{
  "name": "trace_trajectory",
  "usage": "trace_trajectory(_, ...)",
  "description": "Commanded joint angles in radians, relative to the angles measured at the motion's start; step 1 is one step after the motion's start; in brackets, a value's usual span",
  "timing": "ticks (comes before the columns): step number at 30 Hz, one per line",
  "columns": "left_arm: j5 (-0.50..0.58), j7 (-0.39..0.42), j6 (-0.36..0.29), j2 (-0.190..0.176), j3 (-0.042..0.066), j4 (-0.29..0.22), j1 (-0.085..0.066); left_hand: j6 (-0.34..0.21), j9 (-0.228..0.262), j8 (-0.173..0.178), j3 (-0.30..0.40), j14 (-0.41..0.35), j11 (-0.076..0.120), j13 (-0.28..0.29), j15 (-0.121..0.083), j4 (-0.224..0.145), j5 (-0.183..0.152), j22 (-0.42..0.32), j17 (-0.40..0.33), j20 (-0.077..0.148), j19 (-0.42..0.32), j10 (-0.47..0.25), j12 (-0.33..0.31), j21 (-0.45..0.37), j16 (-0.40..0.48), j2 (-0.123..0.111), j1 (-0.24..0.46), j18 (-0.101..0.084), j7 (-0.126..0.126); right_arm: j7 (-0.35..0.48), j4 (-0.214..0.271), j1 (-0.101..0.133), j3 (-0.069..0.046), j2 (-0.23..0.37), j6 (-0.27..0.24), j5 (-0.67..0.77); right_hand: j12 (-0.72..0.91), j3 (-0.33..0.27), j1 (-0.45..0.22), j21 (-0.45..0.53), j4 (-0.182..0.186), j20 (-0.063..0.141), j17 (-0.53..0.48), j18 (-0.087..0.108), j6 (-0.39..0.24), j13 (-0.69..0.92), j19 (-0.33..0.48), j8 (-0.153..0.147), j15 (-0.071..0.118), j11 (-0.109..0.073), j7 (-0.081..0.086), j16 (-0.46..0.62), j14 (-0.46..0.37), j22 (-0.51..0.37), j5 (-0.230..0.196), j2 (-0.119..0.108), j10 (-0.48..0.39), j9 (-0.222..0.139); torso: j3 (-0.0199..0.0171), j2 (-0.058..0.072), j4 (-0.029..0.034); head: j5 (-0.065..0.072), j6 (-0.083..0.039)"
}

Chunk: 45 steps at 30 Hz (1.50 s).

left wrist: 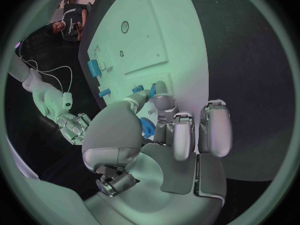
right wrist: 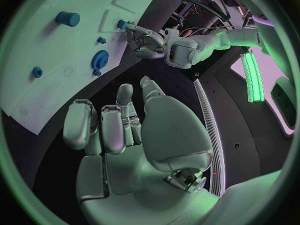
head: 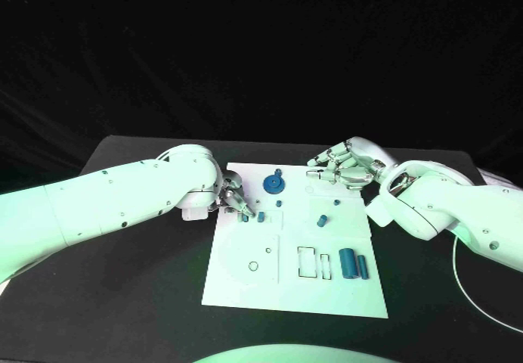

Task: Assemble the parts on the task board

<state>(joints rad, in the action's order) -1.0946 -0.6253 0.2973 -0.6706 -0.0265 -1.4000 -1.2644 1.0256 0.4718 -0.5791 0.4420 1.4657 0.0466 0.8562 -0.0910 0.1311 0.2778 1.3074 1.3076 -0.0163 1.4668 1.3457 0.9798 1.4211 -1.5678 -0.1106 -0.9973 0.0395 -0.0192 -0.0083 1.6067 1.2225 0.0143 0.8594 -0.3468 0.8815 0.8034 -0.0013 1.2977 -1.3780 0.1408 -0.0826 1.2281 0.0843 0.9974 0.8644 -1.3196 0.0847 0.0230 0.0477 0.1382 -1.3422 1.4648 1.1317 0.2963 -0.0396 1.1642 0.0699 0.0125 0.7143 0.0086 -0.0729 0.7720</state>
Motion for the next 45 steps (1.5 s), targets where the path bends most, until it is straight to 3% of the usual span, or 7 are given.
trace_trajectory(1,0.002,-0.006,0.027,0.008,-0.005,0.003,0.007,0.003,-0.006,0.006,-0.020,0.105,-0.003,0.002,-0.007,0.008,0.001,0.153,0.263,0.005,0.059,0.001,0.004,0.003,-0.003,0.007,0.002,-0.003,-0.005,0.003,0.001,-0.001,0.000,0.000,0.015,0.004,-0.002,-0.008,0.003,0.004,0.000,-0.002,-0.001,0.008,0.008,-0.002,0.007,0.007,0.001,0.003,-0.001,0.003,0.041,-0.001,0.003,0.002,-0.007,0.001,0.0008,0.000,0.0007,0.000,0.001)
trace_trajectory(10,0.002,-0.011,0.017,0.008,-0.003,0.008,0.007,0.018,-0.021,0.012,-0.124,0.105,-0.002,0.019,-0.007,0.052,-0.003,0.158,0.263,0.005,0.061,0.008,0.017,0.007,-0.003,-0.005,0.025,-0.004,-0.005,0.002,0.000,-0.001,0.000,0.000,0.016,0.003,-0.002,-0.012,0.000,0.004,0.003,-0.002,-0.002,0.008,0.008,-0.003,0.008,0.007,0.001,0.003,-0.001,0.004,0.041,-0.002,0.003,0.002,-0.008,0.001,0.0003,0.000,0.0003,0.001,0.001)
trace_trajectory(13,0.002,-0.010,0.001,0.000,-0.002,0.003,0.007,0.024,-0.028,0.014,-0.189,0.105,0.001,0.030,-0.010,0.079,-0.133,0.161,0.263,0.007,0.062,0.013,0.025,0.009,-0.003,-0.004,0.026,-0.005,-0.001,0.003,0.000,-0.001,0.000,-0.001,0.016,0.002,-0.002,-0.013,-0.002,0.004,0.005,-0.002,-0.001,0.008,0.008,-0.003,0.008,0.007,0.001,0.003,-0.001,0.003,0.041,-0.002,0.003,0.003,-0.008,0.000,0.0006,0.000,0.0001,0.001,0.000)
trace_trajectory(18,0.003,-0.006,-0.052,-0.024,0.002,-0.017,0.007,0.030,-0.036,0.013,-0.264,0.105,0.002,0.039,-0.012,0.121,-0.200,0.165,0.263,0.009,0.064,0.018,0.030,0.012,-0.003,0.006,0.015,-0.006,0.000,0.003,-0.001,-0.001,0.000,-0.001,0.017,0.002,-0.002,-0.013,-0.002,0.004,0.005,-0.002,-0.001,0.008,0.008,-0.003,0.008,0.007,0.001,0.003,-0.001,0.003,0.041,-0.002,0.003,0.003,-0.008,0.000,0.0009,0.000,0.0000,0.004,-0.001)
trace_trajectory(37,0.235,0.194,-0.354,-0.086,0.023,-0.065,0.003,-0.049,-0.051,0.016,-0.396,0.094,-0.022,-0.168,0.003,0.156,-0.153,0.019,0.228,-0.002,-0.001,-0.113,-0.165,-0.211,0.022,0.052,-0.082,0.040,-0.027,0.002,-0.001,-0.002,0.001,0.003,0.017,0.001,-0.002,-0.013,-0.002,0.004,0.005,-0.002,-0.001,0.008,0.008,-0.003,0.008,0.007,0.001,0.003,-0.001,0.003,0.041,-0.002,0.003,0.003,-0.008,0.000,-0.0002,0.000,0.0008,0.012,-0.008)
trace_trajectory(42,0.199,0.355,-0.417,-0.072,0.015,-0.056,0.003,-0.181,-0.088,0.073,-0.407,-0.102,-0.096,-0.264,0.069,0.119,-0.143,-0.375,-0.183,-0.048,-0.253,-0.312,-0.308,-0.816,0.380,0.062,-0.231,0.134,-0.100,0.002,-0.001,-0.002,0.001,0.002,0.017,0.001,-0.002,-0.013,-0.002,0.004,0.005,-0.002,-0.001,0.008,0.008,-0.003,0.008,0.007,0.001,0.003,-0.001,0.003,0.041,-0.002,0.003,0.003,-0.008,0.000,-0.0002,0.000,0.0025,0.014,-0.011)
trace_trajectory(45,0.110,0.469,-0.454,-0.050,0.007,-0.040,0.006,-0.246,-0.134,0.129,-0.377,-0.230,-0.124,-0.347,0.101,0.050,-0.154,-0.424,-0.379,-0.077,-0.302,-0.420,-0.415,-0.890,0.569,0.052,-0.387,0.134,-0.134,0.002,-0.001,-0.002,0.001,0.002,0.016,0.001,-0.002,-0.014,-0.002,0.004,0.005,-0.002,-0.001,0.008,0.008,-0.003,0.008,0.007,0.001,0.003,-0.001,0.003,0.041,-0.002,0.003,0.003,-0.008,0.000,0.0008,0.000,0.0007,0.014,-0.013)
